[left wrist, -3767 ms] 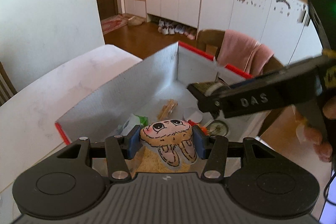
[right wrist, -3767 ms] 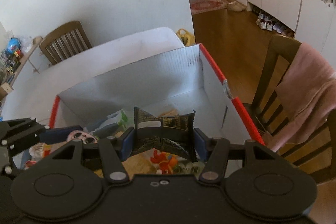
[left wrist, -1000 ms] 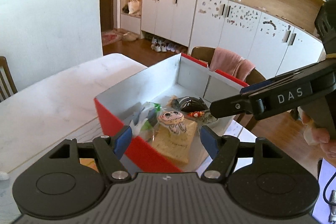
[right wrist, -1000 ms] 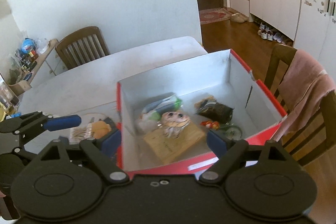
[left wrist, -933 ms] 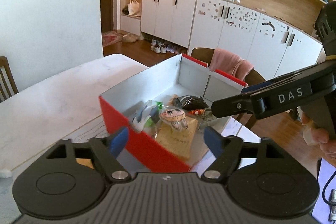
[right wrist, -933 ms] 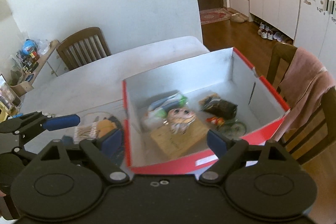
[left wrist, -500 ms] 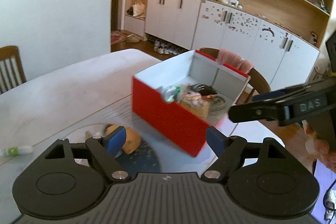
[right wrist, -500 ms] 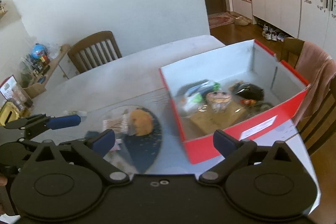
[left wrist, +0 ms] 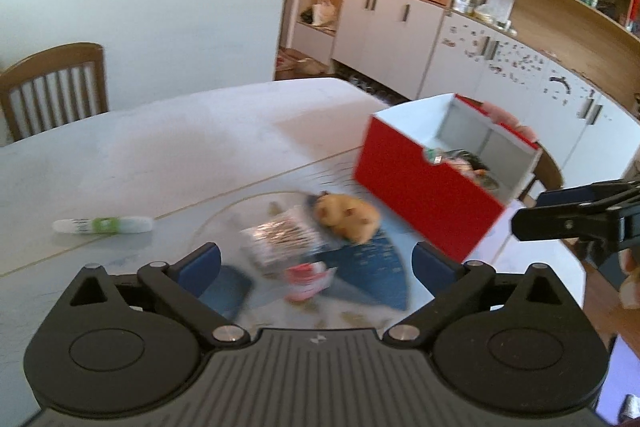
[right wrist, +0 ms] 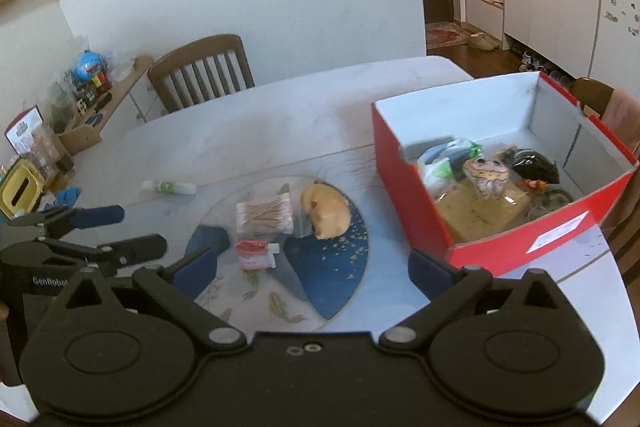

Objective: Organize objects
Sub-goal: 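Withdraw both tools from the box back toward the turntable, then grasp the white-green glue stick with the left tool while the right tool grasps the red-white packet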

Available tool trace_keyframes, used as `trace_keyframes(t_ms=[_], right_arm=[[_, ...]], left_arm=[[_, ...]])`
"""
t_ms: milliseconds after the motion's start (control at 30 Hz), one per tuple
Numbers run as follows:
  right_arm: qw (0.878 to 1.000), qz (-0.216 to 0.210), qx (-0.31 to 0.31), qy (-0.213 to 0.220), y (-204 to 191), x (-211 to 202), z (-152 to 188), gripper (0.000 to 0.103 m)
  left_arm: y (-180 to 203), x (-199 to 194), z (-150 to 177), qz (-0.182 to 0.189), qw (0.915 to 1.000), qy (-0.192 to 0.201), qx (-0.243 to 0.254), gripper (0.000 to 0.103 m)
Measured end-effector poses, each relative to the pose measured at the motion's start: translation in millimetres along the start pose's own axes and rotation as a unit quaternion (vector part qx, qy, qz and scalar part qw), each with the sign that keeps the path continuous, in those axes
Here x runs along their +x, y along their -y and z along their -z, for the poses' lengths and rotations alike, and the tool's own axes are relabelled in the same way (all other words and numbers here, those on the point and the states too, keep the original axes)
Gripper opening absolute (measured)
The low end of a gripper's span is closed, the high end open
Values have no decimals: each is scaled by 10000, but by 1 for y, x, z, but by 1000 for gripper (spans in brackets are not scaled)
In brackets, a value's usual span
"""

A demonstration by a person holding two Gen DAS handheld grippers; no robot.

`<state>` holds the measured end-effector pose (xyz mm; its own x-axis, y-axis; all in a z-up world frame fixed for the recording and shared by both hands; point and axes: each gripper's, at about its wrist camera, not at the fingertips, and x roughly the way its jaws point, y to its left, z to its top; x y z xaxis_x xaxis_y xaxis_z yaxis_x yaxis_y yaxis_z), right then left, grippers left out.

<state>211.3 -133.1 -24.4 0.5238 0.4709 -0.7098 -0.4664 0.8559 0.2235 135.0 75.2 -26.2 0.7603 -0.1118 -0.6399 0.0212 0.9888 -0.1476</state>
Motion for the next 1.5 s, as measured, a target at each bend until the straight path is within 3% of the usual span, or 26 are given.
trace_keyframes(t_ms=[367, 500, 733, 1100, 1267, 1500], right_arm=[[9993, -9, -266, -273, -35, 31, 6, 102], [9987, -30, -286, -428, -43, 43, 8, 102], [9977, 69, -296, -598, -49, 65, 11, 102], [9954, 166, -373, -863, -66, 105, 10, 102], [9940, 170, -536, -939, -75, 121, 10, 100], [9933, 224, -566, -979, -77, 154, 10, 95]], left_arm=[[-75, 9, 9, -924, 9952, 174, -265, 102], [-99, 24, 4, -1228, 9921, 207, 140, 103], [-144, 66, 4, -1116, 9847, -147, 1328, 102], [-174, 120, 4, -809, 9690, -402, 2300, 102], [-192, 133, 3, -627, 9692, -512, 2325, 102], [-216, 142, -4, -249, 9820, -559, 1787, 102]])
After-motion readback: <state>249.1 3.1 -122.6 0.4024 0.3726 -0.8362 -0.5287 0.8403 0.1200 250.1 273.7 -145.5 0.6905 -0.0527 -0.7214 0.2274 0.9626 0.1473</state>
